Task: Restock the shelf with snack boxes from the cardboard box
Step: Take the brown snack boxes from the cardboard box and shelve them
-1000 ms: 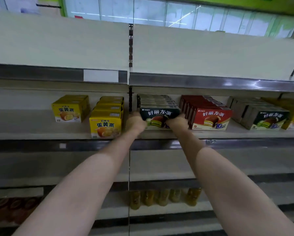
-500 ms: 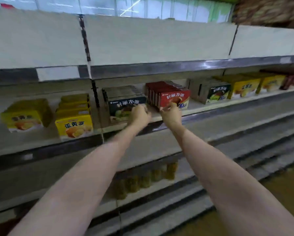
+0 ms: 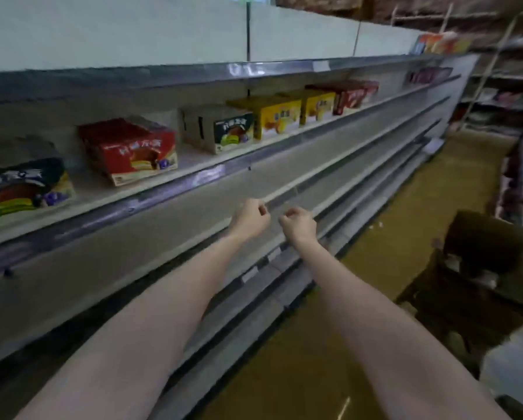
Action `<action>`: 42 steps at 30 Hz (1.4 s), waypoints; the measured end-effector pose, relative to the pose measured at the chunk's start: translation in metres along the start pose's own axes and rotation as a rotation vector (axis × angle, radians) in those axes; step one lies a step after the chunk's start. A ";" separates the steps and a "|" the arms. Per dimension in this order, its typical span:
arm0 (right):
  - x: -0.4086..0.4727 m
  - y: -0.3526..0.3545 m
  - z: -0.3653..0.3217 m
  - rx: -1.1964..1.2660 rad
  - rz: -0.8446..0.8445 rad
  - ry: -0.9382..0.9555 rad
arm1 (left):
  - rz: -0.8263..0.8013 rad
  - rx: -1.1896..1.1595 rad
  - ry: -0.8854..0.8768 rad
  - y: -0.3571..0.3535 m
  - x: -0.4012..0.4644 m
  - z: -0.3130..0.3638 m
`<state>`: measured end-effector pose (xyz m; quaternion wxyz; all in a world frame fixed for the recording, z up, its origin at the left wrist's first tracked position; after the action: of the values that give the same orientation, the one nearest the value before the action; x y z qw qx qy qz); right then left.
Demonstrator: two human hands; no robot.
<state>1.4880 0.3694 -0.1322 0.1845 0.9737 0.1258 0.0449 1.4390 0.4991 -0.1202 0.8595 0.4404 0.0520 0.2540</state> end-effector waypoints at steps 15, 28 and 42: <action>0.078 0.297 0.245 0.045 0.299 -0.398 | -0.348 0.049 -0.203 -0.311 0.032 0.247; 0.177 0.398 0.350 0.040 0.559 -0.598 | -0.628 0.044 -0.346 -0.506 0.128 0.341; 0.325 0.474 0.428 0.046 0.788 -0.832 | -0.930 0.222 -0.614 -0.678 0.262 0.450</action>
<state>1.9671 -0.1210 -0.3400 0.1668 0.8865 -0.3290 -0.2793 2.0722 -0.0306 -0.3435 0.8052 0.5125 0.0143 -0.2978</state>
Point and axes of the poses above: each hand's wrist, its own x-axis towards the middle knuckle, its own y-axis out of the back of the hand, z = x × y, the point moved 3 cm from there along x, towards the middle knuckle, and after that the axes turned 9 degrees about x, right-handed, at the moved point
